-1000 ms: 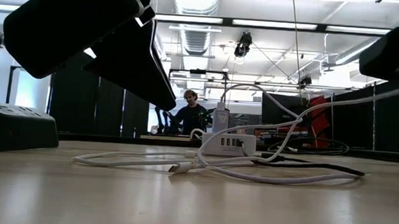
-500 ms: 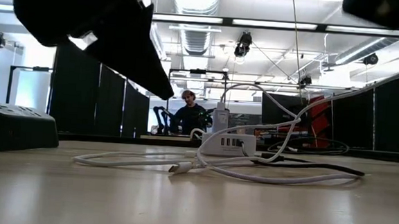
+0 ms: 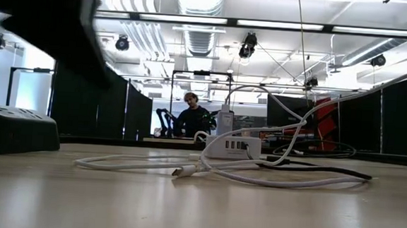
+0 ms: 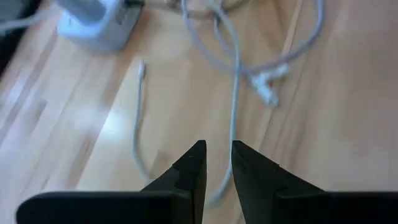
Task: Insert USB
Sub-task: Insert the light blue charger cable into the center black outlet extension
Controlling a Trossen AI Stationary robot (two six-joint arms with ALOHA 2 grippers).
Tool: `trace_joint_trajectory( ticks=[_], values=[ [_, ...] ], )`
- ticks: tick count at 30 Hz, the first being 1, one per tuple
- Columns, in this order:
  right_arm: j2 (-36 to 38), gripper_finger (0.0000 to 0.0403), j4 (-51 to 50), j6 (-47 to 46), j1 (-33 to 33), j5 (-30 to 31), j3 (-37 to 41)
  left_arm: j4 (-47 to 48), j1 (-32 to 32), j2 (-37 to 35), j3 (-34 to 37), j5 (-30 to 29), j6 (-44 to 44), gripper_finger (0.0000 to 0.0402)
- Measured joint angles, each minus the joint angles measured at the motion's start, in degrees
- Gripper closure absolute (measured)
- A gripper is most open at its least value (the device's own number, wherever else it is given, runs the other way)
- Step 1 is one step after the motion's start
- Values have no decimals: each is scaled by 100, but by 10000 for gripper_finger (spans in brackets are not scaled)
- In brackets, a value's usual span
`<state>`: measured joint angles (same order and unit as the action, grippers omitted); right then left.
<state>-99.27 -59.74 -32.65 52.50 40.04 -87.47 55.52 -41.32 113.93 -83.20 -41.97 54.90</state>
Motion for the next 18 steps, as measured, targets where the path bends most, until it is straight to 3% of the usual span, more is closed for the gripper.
trace_joint_trajectory(
  ticks=[4, 8, 11, 13, 15, 16, 18],
  values=[
    [-19, 270, 97, 435, 364, 1474, 264, 50, -227, -144, 0, 671, -234, 336],
    [21, 292, 487, 303, 214, 3350, 781, -212, -371, -148, 0, 887, -378, 330],
    [35, 307, 632, 335, -121, 3509, 1011, -233, -367, -148, -2, 1243, -652, 325],
    [54, 317, 1019, 744, -424, 3119, 1093, -200, -365, -148, -33, 1899, -840, 321],
    [59, 327, 1986, 1903, -721, 2086, 1199, -196, -369, -148, -120, 2777, -1040, 316],
    [54, 332, 2600, 2683, -865, 1230, 1256, -199, -369, -156, -149, 3143, -1072, 314],
    [47, 342, 3896, 4083, -1141, -1203, 1346, -195, -368, -159, -175, 3673, -972, 308]
  ],
)
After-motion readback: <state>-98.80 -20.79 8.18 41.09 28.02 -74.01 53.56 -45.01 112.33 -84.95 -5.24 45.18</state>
